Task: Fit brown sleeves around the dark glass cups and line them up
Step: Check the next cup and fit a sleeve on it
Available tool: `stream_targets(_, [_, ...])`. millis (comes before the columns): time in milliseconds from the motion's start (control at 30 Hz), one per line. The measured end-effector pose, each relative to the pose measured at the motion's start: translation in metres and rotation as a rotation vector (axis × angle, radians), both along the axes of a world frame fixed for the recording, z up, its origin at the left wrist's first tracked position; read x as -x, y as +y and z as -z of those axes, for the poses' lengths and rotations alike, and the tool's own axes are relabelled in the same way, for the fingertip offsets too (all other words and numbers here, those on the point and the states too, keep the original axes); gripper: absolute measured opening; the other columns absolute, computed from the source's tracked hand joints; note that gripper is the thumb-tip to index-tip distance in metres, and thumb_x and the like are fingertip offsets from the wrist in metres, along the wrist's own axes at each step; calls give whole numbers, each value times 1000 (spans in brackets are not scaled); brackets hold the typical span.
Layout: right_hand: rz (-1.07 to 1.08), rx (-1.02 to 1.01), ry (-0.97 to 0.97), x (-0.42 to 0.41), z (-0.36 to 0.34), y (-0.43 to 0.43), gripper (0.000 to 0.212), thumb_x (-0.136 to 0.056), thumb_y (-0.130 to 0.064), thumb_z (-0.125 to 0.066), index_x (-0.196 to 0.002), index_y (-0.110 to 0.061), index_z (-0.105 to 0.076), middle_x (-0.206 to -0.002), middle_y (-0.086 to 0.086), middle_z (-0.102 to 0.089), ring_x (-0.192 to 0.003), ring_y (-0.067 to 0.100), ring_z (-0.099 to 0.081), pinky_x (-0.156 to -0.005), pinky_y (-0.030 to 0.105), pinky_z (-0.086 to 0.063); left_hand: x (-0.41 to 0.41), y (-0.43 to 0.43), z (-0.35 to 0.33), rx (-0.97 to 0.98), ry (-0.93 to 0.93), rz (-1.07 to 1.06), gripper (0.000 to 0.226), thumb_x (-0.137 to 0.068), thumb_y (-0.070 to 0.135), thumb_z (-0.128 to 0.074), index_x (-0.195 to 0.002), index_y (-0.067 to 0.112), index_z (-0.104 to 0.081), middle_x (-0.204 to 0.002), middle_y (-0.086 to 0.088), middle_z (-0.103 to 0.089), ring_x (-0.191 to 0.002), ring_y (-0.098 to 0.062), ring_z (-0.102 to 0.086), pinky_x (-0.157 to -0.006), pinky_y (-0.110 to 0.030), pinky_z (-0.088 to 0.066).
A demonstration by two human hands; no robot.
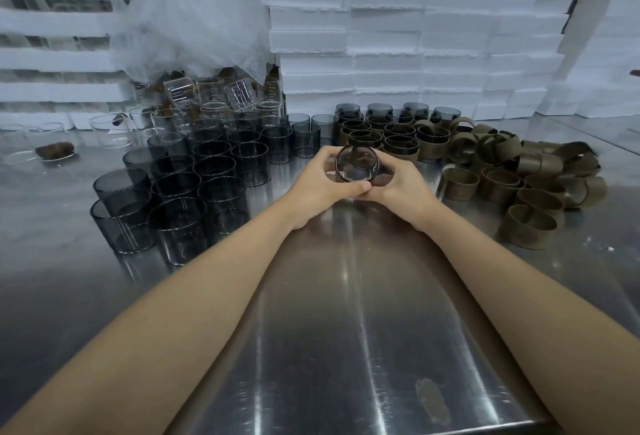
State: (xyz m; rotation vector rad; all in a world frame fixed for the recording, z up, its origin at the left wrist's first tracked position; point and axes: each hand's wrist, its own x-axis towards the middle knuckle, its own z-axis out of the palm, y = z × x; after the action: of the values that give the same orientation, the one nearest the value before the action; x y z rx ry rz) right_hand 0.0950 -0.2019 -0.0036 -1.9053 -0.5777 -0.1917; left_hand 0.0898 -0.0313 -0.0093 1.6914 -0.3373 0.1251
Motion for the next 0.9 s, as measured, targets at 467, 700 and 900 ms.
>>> stream_targets(467, [-113,-187,80,-4,-1,-7,58,-62,-14,-87,-115,-29,-67,-111,0,-72,-107,17,-66,-102,40,-49,0,5,-6,168,64,111,31,-94,10,-58,-120,26,-65,-103,2,-74,-96,-9,-67,-84,-20,-50])
stream_targets(700, [-114,-86,18,-4,-1,-7,67,-66,-7,-86,-127,-18,-61,-112,-5,-72,-108,10,-65,-98,25,-48,-1,3,-7,259,109,35,23,-98,21,-54,-117,17,-66,-96,-2,-75,-86,-15,-69,-78,-22,-53])
stream_targets(900, [-57,153,-304,1,-2,-3,69,-72,-8,-84,-134,-11,-55,-128,-2,-61,-119,6,-57,-105,32,-46,4,2,-9,339,92,22,10,-97,21,-58,-91,17,-65,-91,-4,-68,-85,-19,-66,-78,-30,-53])
